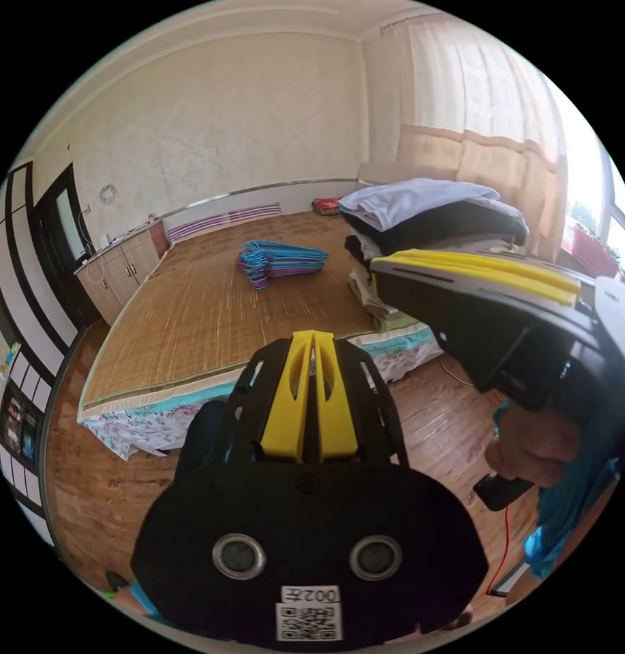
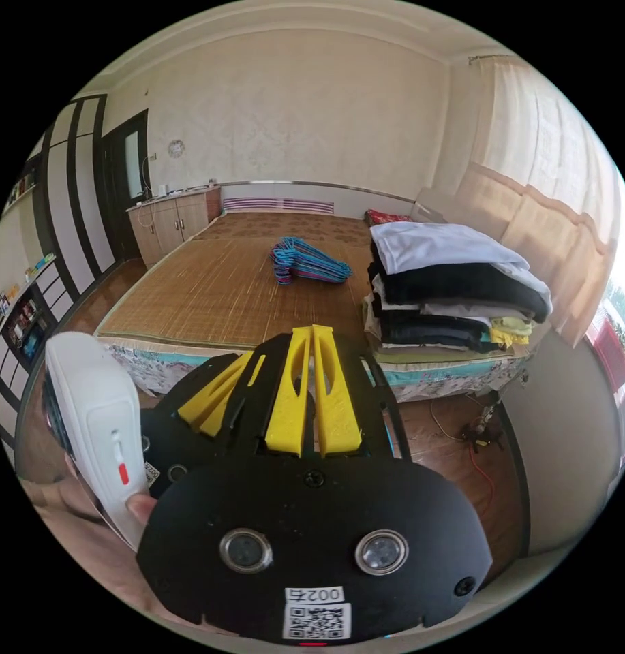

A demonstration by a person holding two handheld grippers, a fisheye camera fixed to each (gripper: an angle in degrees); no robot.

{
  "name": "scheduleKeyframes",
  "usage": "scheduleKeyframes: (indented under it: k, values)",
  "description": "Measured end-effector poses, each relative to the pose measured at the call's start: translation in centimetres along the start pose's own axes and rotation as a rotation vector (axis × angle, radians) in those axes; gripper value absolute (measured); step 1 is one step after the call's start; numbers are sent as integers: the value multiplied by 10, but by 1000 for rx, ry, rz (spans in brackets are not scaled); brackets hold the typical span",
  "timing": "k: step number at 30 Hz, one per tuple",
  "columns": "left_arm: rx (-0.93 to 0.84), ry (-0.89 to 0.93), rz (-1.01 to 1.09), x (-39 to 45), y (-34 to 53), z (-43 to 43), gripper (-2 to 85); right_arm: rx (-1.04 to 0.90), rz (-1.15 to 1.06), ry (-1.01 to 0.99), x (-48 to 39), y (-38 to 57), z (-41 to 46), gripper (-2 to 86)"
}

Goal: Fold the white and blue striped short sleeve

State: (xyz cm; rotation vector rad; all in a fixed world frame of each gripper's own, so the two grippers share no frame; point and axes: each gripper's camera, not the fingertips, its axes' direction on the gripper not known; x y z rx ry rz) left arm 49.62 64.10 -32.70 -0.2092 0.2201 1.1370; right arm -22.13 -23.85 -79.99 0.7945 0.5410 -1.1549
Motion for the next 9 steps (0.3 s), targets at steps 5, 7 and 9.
scheduleKeyframes:
  k: [5, 7, 9]
  values:
    - [-30, 15, 4, -2, 2, 3, -10, -11, -28, -17, -8, 1, 5, -9]
    - [-39, 14, 9, -2, 2, 4, -10, -20, -35, -38, -8, 2, 6, -9]
    - [-37, 5, 16, -1, 1, 5, -10, -20, -43, -25, -10, 3, 7, -9]
